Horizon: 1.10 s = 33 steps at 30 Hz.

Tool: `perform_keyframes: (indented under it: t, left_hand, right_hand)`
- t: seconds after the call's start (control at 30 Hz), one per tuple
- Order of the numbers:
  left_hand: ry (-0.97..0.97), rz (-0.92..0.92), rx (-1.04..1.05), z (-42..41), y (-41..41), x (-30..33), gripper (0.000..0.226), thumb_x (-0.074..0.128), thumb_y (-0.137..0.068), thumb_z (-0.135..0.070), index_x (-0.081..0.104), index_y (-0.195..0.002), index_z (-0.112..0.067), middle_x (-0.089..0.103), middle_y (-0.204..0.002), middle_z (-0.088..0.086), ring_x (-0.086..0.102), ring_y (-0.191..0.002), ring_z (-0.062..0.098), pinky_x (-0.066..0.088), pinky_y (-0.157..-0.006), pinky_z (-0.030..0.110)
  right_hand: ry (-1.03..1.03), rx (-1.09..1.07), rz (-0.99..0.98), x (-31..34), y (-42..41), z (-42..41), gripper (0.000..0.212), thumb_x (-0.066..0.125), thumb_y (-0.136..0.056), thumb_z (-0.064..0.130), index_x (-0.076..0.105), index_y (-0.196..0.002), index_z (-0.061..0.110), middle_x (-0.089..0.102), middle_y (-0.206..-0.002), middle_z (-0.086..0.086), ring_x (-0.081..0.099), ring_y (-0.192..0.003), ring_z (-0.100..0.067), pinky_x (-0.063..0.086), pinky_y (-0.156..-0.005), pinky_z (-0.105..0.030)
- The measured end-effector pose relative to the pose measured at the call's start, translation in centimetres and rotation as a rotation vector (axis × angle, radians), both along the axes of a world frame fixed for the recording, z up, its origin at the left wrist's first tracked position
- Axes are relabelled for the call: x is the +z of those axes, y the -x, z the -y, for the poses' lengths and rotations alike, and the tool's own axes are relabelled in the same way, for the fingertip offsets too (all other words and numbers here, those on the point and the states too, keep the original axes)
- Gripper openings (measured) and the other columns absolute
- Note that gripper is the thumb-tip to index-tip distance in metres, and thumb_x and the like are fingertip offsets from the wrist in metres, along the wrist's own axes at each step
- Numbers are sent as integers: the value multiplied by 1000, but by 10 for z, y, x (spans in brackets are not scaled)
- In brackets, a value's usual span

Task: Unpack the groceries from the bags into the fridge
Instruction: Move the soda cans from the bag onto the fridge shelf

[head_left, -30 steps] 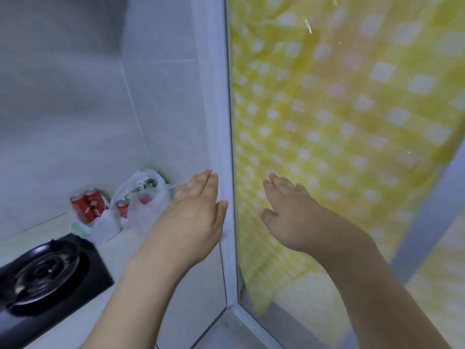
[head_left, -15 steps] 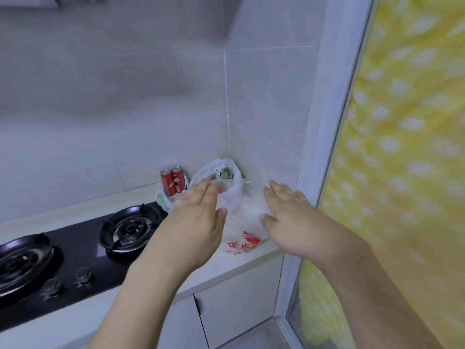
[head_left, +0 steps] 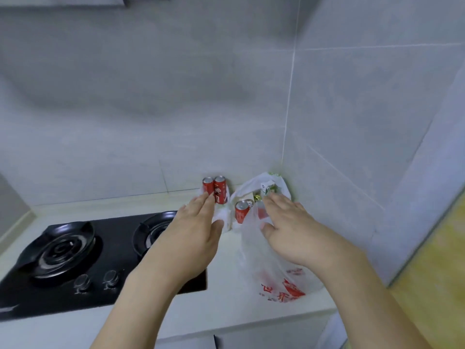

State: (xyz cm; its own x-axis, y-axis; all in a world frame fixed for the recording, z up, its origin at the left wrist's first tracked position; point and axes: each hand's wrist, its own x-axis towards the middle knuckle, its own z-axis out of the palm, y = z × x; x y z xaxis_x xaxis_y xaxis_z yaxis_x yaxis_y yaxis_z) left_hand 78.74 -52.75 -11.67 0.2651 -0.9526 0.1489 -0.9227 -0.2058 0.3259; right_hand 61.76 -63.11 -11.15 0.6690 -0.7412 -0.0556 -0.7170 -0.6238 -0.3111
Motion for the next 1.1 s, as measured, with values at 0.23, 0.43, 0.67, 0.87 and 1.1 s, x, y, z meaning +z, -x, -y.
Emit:
perform_keyframes:
  t: [0.23, 0.43, 0.67, 0.87, 1.1]
  left_hand:
    - [40, -31, 15, 57, -75, -6, 50, 32, -106, -28, 21, -153, -16, 18, -161, -5, 10, -145, 6, 1, -95, 3]
    - [15, -71, 5, 114, -131, -20, 55, 32, -106, -31, 15, -155, -16, 15, -162, -4, 10, -148, 9, 1, -100, 6]
    - [-48, -136, 64, 170, -172, -40, 57, 30, -106, -33, 12, -156, -16, 9, -164, -4, 7, -150, 10, 7, -115, 19]
    - [-76, -176, 158, 211, -212, -60, 58, 35, -104, -35, 15, -156, -17, 14, -163, -5, 13, -149, 9, 16, -118, 25]
    - [-163, -265, 177, 274, -260, -106, 64, 47, -100, -37, 21, -156, -20, 23, -161, -5, 24, -146, 10, 21, -113, 23]
  right_hand:
    - [-30, 35, -25, -10, -86, 67, 60, 28, -104, 31, 2, -156, 15, -8, -164, -1, -8, -150, -14, -6, -119, -30]
    - [-51, 20, -9, -13, -134, 118, 60, 30, -104, 30, 3, -156, 18, -7, -164, 2, -8, -150, -13, -7, -118, -30]
    - [-104, 53, -40, -26, -174, 183, 58, 29, -105, 28, 2, -156, 19, -8, -164, 2, -8, -150, -12, -6, -119, -31]
    - [-194, 102, -30, -47, -208, 247, 58, 29, -105, 24, 3, -156, 18, -7, -164, 2, -5, -150, -11, -3, -118, -27]
    - [-310, 78, 48, -96, -253, 312, 57, 40, -102, 23, 18, -154, 20, 19, -161, 4, 18, -146, -11, 18, -106, -17]
